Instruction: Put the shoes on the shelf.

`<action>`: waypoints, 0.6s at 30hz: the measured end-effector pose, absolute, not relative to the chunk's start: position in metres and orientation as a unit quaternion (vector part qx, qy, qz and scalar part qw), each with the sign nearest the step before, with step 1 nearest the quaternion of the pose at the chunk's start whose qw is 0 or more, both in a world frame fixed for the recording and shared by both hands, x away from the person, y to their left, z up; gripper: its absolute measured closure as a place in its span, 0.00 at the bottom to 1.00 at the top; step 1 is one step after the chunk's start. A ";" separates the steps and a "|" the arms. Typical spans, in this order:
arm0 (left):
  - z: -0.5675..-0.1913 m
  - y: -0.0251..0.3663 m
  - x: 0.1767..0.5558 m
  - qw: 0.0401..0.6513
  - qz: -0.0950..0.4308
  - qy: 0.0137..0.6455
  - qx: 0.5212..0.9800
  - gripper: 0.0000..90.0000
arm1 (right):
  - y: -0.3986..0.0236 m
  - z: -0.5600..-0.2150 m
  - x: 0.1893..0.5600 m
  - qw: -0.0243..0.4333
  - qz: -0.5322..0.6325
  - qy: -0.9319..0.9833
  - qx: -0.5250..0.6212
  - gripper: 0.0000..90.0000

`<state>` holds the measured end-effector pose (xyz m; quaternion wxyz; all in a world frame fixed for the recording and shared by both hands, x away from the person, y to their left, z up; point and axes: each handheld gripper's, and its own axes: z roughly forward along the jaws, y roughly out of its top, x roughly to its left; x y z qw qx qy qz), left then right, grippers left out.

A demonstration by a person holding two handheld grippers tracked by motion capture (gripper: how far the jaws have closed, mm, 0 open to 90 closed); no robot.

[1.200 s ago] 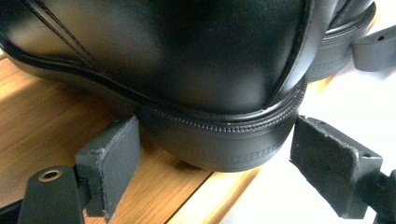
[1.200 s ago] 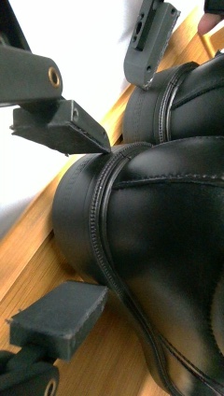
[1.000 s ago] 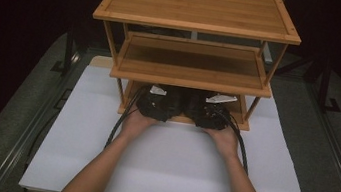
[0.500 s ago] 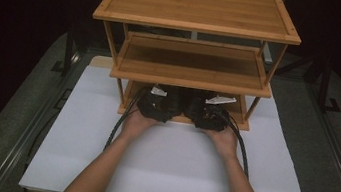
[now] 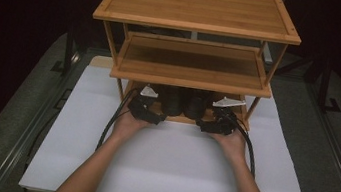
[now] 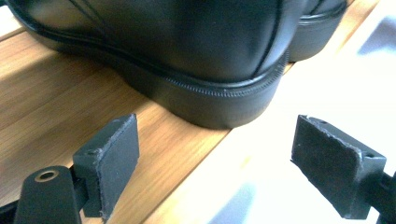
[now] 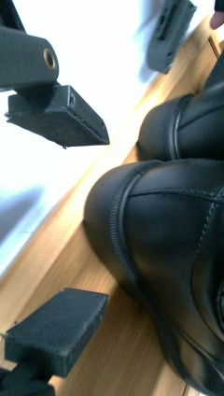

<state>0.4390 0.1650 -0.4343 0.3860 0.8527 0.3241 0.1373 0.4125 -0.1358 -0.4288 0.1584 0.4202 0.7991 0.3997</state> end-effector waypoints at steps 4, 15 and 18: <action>-0.426 0.173 0.430 0.389 0.138 0.324 0.851 0.17 | -0.145 -0.423 0.402 0.163 0.398 0.800 0.418 0.21; -0.413 0.203 0.397 0.394 0.147 0.305 0.854 0.17 | -0.176 -0.422 0.369 0.167 0.397 0.797 0.423 0.21; -0.410 0.217 0.383 0.399 0.149 0.308 0.851 0.17 | -0.185 -0.422 0.360 0.168 0.398 0.797 0.422 0.21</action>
